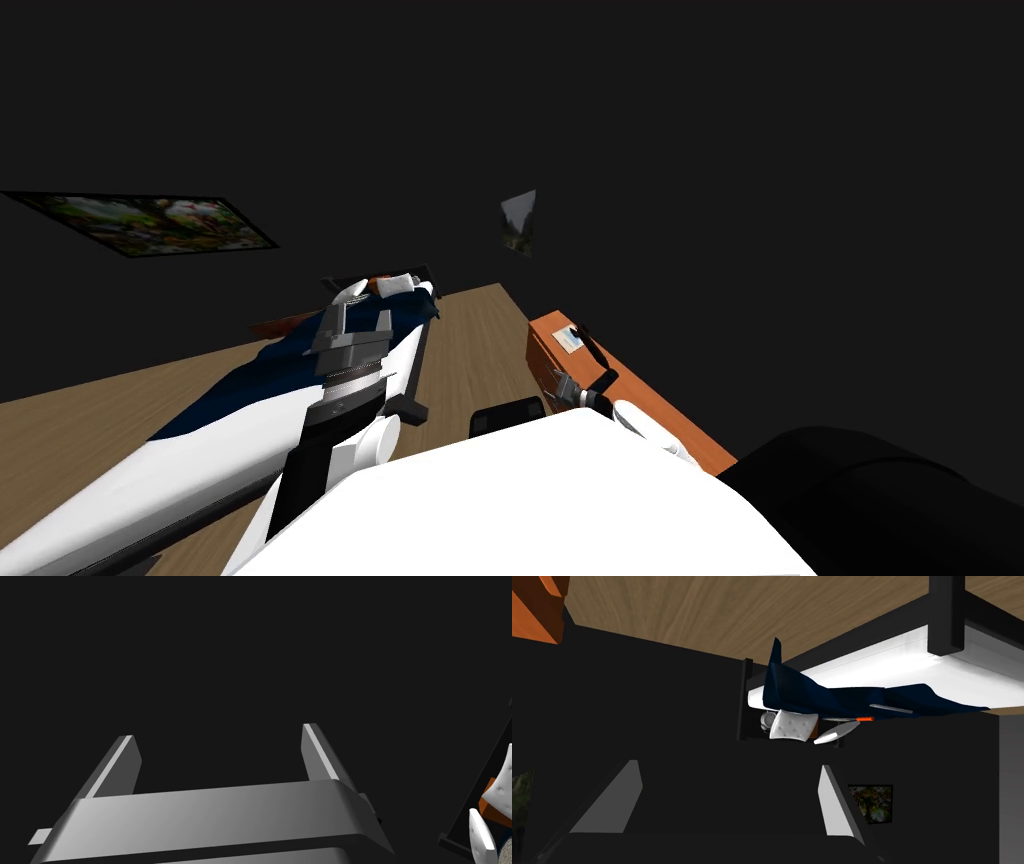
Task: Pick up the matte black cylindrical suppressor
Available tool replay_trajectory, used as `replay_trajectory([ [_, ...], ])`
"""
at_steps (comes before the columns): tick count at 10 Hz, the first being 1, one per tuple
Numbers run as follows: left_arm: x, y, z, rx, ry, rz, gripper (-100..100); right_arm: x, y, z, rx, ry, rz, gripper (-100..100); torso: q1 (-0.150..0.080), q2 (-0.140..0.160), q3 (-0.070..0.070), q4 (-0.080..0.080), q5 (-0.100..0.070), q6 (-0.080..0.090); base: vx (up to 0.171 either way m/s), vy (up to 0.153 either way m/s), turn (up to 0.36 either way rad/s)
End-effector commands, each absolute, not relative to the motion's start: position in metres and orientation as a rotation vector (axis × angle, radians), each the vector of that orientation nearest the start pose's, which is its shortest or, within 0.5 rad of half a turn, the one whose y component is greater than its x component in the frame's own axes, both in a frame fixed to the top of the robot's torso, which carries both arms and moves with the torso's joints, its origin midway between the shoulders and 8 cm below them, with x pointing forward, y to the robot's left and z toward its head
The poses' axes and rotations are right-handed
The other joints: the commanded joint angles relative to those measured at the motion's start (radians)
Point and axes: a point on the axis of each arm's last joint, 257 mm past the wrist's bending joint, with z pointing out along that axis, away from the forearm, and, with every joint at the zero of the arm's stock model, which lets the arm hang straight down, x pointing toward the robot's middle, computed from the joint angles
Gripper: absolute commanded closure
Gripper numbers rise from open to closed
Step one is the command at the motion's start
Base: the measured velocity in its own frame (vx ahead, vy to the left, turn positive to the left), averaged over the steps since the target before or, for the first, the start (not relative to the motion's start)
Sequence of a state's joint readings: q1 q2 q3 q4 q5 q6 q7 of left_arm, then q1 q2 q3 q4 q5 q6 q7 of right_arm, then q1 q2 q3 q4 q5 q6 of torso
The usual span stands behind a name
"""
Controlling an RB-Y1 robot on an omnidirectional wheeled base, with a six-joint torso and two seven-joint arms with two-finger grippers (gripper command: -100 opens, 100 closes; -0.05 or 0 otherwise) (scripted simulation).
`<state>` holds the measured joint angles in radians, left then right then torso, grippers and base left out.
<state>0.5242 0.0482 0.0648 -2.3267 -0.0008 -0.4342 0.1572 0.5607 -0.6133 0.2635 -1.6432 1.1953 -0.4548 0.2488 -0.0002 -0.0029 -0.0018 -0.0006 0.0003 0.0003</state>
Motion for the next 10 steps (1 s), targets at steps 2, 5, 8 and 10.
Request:
replay_trajectory([
  [2, 0.341, 0.298, 0.027, -0.709, 0.633, -1.366, 0, 0.216, -0.248, -0.471, -0.895, 2.11, 0.282, -100, 0.0, 0.001, 0.0, 0.0, 0.0, 0.0, 0.039, -0.012, 0.095],
  [5, 0.341, 0.298, 0.027, -0.709, 0.633, -1.366, 0, 0.192, -0.263, -0.493, -1.025, 2.145, 0.233, -100, -0.001, 0.001, 0.0, 0.0, 0.0, 0.0, 0.037, -0.02, 0.089],
  [8, 0.341, 0.298, 0.027, -0.709, 0.633, -1.366, 0, 0.146, -0.297, -0.526, -1.238, 2.204, 0.171, -100, 0.0, 0.001, 0.001, 0.0, 0.0, 0.0, 0.033, -0.017, 0.113],
  [10, 0.341, 0.298, 0.027, -0.709, 0.633, -1.365, 0, 0.123, -0.316, -0.539, -1.339, 2.227, 0.147, -100, 0.0, 0.001, 0.001, 0.0, 0.0, 0.001, 0.032, -0.02, 0.087],
])
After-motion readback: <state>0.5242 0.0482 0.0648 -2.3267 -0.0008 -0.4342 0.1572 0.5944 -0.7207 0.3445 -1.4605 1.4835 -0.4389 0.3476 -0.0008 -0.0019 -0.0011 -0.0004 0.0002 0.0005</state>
